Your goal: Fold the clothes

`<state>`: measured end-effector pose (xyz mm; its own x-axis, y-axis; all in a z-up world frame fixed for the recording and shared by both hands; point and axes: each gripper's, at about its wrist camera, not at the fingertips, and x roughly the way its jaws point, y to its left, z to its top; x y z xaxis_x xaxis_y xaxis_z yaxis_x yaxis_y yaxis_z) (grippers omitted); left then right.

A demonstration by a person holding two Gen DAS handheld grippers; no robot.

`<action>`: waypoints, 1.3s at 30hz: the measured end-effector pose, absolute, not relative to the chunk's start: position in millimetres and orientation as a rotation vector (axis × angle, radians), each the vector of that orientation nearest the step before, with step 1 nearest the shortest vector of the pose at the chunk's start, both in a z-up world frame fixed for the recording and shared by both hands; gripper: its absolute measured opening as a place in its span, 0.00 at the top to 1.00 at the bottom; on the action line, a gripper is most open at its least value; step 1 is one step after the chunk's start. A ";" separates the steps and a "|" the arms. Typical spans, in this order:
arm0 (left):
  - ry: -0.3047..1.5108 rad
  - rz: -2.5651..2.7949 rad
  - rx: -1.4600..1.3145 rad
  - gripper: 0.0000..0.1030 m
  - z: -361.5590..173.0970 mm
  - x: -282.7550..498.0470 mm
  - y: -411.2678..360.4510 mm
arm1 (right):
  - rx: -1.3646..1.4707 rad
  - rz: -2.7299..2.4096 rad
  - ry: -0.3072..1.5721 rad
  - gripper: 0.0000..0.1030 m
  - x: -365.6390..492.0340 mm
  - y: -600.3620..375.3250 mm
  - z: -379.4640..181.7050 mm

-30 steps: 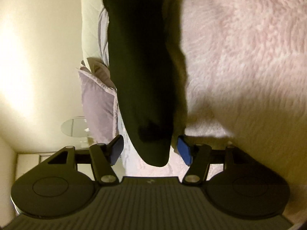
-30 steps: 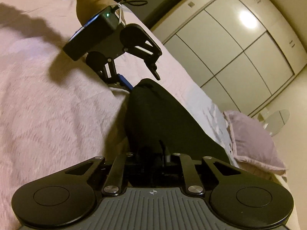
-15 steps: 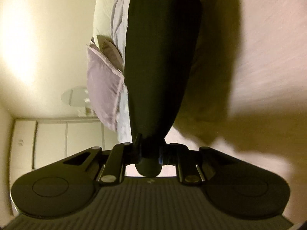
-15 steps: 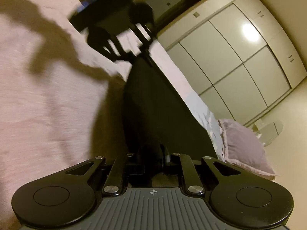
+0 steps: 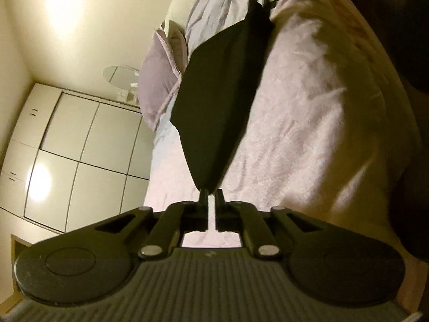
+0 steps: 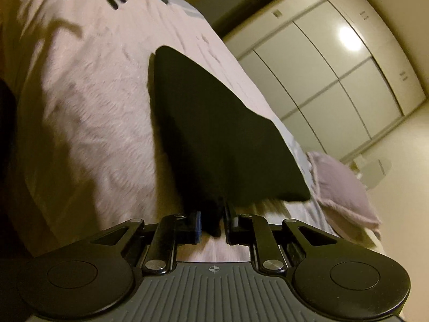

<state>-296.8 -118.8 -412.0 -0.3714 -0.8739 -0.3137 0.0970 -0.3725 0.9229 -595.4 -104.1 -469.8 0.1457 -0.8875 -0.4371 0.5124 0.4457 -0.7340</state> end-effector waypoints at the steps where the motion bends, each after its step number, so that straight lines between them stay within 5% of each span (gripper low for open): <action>1: -1.156 -1.820 1.140 0.76 -411.0 -299.8 -120.7 | -0.473 -1.082 0.986 0.87 -594.7 -97.2 -470.6; 2: -1.165 -1.825 1.135 0.53 -411.9 -301.3 -125.4 | -0.477 -1.102 0.999 0.86 -594.1 -90.2 -471.5; 4: -1.182 -1.840 1.122 0.43 -415.8 -302.7 -135.6 | -0.501 -1.123 0.994 0.81 -588.5 -80.0 -471.7; 5: -1.196 -1.843 1.123 0.43 -420.6 -301.5 -141.8 | -0.506 -1.118 0.980 0.76 -584.0 -76.1 -470.6; 7: -1.236 -1.847 1.136 0.42 -431.2 -302.8 -157.7 | -0.516 -1.106 0.952 0.43 -575.0 -68.4 -468.6; 13: -1.324 -1.882 1.140 0.38 -443.8 -319.7 -198.0 | -0.577 -1.067 1.008 0.38 -539.9 -106.8 -475.8; 15: -1.355 -1.887 1.134 0.37 -445.5 -322.5 -204.1 | -0.623 -1.063 1.138 0.47 -535.0 -130.4 -492.9; 16: -1.376 -1.883 1.132 0.35 -446.5 -324.0 -206.4 | -0.624 -1.059 1.141 0.77 -540.7 -135.5 -491.9; 17: -1.396 -1.879 1.130 0.34 -447.6 -325.5 -208.7 | -0.624 -1.054 1.145 0.86 -546.4 -140.5 -491.0; 22: -1.519 -1.833 1.120 0.32 -456.6 -335.9 -216.2 | -0.564 -1.110 1.035 0.89 -583.4 -137.0 -448.7; 25: -1.554 -1.788 1.126 0.34 -463.8 -348.2 -222.3 | -0.551 -1.121 1.021 0.89 -597.6 -135.4 -431.6; 27: -1.488 -1.805 1.188 0.58 -462.5 -357.3 -228.3 | -0.574 -1.087 1.042 0.89 -602.5 -132.4 -436.6; 28: -1.422 -1.830 1.220 0.84 -459.9 -360.7 -230.3 | -0.586 -1.070 1.053 0.89 -604.9 -130.9 -439.2; 39: -1.265 -2.042 1.137 0.88 -439.6 -385.8 -138.2 | -0.600 -1.119 1.198 0.89 -681.2 -119.8 -466.3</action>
